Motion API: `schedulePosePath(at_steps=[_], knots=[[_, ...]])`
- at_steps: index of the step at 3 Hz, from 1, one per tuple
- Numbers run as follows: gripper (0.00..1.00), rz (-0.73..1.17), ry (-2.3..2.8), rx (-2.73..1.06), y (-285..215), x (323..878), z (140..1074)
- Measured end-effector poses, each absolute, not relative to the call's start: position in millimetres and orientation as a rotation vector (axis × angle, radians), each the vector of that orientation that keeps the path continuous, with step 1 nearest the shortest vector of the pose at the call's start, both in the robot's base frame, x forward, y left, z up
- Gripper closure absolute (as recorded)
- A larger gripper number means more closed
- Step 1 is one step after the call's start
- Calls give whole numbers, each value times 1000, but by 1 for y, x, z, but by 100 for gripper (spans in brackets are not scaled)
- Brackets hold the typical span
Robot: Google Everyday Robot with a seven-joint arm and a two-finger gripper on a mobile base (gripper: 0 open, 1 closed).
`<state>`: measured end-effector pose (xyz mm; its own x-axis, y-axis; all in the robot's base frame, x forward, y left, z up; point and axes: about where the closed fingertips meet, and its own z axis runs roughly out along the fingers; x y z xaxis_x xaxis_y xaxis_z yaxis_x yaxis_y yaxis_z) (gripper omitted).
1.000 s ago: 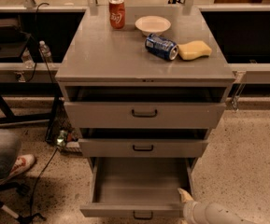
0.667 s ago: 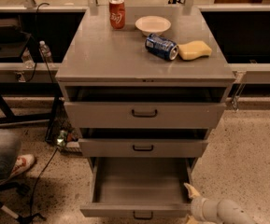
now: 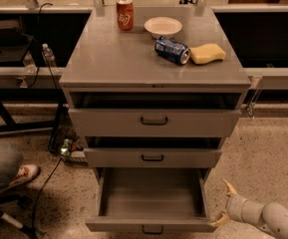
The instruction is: Open bottom drawer
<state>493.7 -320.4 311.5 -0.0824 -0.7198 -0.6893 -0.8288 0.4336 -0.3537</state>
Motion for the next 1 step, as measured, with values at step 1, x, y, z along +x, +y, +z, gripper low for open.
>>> schedulePosePath(at_steps=[1], knots=[[0, 161, 1833, -1322, -320, 494, 311]])
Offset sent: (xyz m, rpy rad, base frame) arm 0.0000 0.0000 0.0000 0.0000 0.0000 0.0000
